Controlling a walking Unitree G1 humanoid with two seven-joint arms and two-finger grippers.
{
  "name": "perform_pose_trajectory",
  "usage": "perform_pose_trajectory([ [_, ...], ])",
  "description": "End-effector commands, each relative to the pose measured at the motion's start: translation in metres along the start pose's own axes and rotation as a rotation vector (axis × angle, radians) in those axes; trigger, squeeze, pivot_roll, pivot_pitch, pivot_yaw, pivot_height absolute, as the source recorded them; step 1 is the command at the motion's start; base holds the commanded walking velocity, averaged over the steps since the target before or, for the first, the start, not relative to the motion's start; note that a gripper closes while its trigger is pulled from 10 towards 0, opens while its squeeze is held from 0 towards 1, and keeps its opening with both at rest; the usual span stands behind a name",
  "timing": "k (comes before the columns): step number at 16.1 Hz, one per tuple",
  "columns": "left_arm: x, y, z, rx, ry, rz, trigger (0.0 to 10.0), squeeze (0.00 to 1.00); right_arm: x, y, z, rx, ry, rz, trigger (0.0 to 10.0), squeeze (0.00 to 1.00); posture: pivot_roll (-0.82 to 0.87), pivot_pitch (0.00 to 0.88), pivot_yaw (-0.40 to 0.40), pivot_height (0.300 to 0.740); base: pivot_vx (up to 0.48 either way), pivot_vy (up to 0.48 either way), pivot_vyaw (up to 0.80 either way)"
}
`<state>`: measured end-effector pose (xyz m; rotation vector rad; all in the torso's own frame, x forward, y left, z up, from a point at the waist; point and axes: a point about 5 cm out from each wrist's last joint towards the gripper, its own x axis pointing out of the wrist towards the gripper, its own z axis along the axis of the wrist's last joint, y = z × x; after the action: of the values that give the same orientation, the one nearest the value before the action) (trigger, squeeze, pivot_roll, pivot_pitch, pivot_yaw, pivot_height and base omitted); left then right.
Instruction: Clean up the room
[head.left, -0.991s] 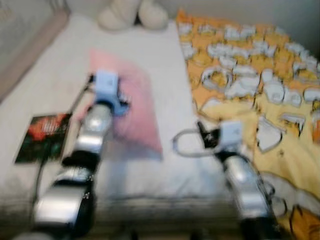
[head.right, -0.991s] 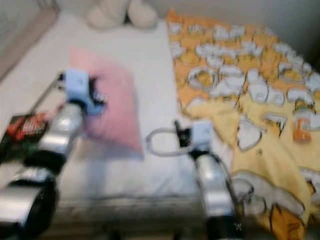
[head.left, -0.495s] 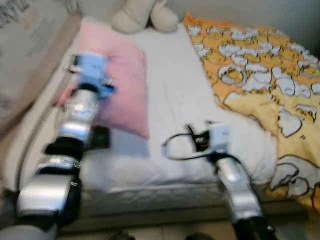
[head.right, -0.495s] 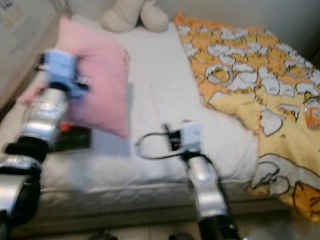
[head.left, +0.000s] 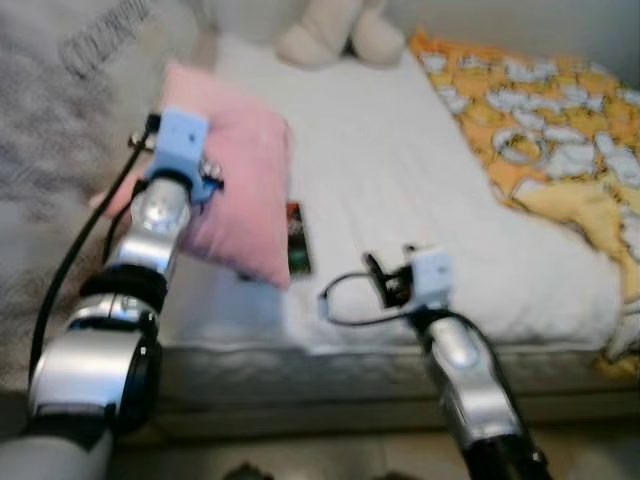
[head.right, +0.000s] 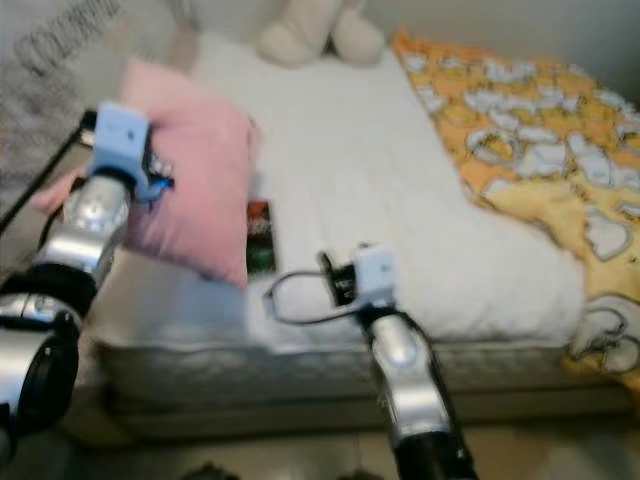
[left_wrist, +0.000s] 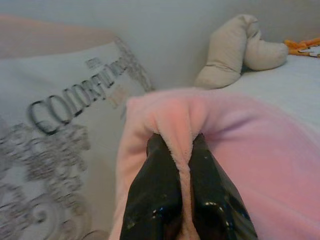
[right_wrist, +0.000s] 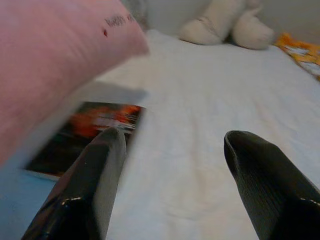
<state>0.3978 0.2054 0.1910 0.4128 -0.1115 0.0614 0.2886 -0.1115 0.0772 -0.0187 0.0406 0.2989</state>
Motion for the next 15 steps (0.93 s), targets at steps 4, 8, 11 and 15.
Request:
perform_pose_trajectory([
  [4, 0.003, -0.025, 0.014, -0.104, -0.046, -0.054, 10.0, 0.00, -0.006, -0.014, 0.000, -0.022, 0.000, -0.034, 10.0, 0.00, -0.05, 0.000, -0.011, 0.740, 0.076, 0.000, 0.00],
  [8, 0.002, -0.028, 0.016, -0.046, -0.077, -0.035, 10.0, 0.00, -0.005, -0.012, -0.001, -0.024, 0.006, -0.027, 10.0, 0.00, -0.04, 0.000, -0.017, 0.740, 0.454, 0.000, 0.00],
  [11, 0.002, -0.026, 0.015, -0.040, -0.078, -0.023, 10.0, 0.00, -0.006, -0.012, -0.002, -0.023, 0.011, -0.027, 10.0, 0.00, -0.04, 0.000, -0.018, 0.740, 0.456, 0.000, 0.00],
  [15, 0.002, -0.017, 0.009, -0.007, -0.052, 0.029, 10.0, 0.00, -0.008, -0.011, -0.005, -0.022, 0.023, -0.022, 10.0, 0.00, -0.05, 0.000, -0.019, 0.740, 0.463, 0.000, 0.00],
])
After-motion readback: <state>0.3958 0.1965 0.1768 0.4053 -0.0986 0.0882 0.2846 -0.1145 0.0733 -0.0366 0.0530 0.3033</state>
